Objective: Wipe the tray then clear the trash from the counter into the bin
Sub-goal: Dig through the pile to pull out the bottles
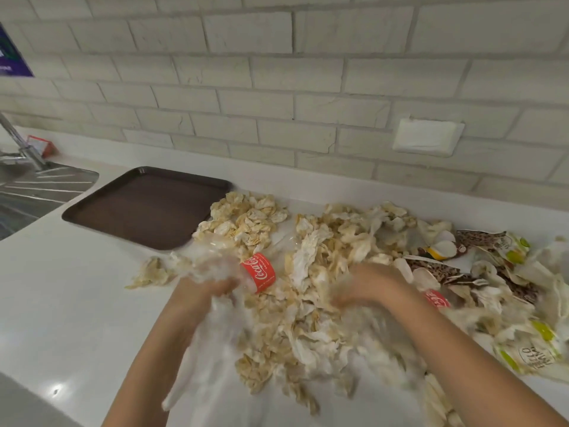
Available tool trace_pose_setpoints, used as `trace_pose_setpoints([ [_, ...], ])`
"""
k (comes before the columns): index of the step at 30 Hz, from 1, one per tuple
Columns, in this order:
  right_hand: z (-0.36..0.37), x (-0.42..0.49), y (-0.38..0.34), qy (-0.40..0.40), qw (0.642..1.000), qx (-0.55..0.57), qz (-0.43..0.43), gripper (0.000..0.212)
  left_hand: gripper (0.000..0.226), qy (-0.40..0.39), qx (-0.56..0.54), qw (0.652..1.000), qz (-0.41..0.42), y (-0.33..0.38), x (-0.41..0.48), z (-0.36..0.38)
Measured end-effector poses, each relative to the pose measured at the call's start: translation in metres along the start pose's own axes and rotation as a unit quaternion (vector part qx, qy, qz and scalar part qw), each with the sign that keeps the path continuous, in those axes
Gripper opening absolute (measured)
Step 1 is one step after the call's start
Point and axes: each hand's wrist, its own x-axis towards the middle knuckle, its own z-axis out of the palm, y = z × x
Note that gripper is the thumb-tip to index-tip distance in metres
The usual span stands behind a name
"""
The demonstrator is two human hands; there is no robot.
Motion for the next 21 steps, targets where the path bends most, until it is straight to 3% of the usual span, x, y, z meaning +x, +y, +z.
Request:
trace_pose_setpoints([
  [3,0.023,-0.008,0.009,0.025,0.997,-0.063,-0.026,0.051,0.027,-0.071,0.078,0.991,0.086,-0.001,-0.003,0.028],
  [6,0.029,-0.016,0.024,0.045,0.998,-0.037,-0.014,0.033,0.057,-0.092,0.239,0.960,0.111,0.008,0.013,0.071],
  [8,0.030,-0.023,0.037,0.072,0.997,-0.007,0.002,0.026,0.080,-0.103,0.380,0.912,0.114,0.013,0.027,0.102],
  [11,0.017,-0.037,0.062,0.124,0.991,0.035,0.044,0.024,0.083,-0.118,0.521,0.835,0.131,0.015,0.029,0.146],
  [14,0.005,-0.046,0.092,0.179,0.973,0.108,0.095,0.031,0.054,-0.124,0.561,0.808,0.128,0.011,0.027,0.172],
  [18,-0.001,-0.043,0.116,0.223,0.945,0.196,0.138,0.049,0.030,-0.102,0.601,0.763,0.214,0.007,0.017,0.184],
  [19,-0.002,-0.042,0.120,0.235,0.938,0.211,0.145,0.051,0.030,-0.104,0.598,0.761,0.230,0.005,0.015,0.185],
  [21,-0.004,-0.038,0.125,0.256,0.925,0.239,0.145,0.053,0.032,-0.130,0.557,0.790,0.220,0.007,0.011,0.179],
])
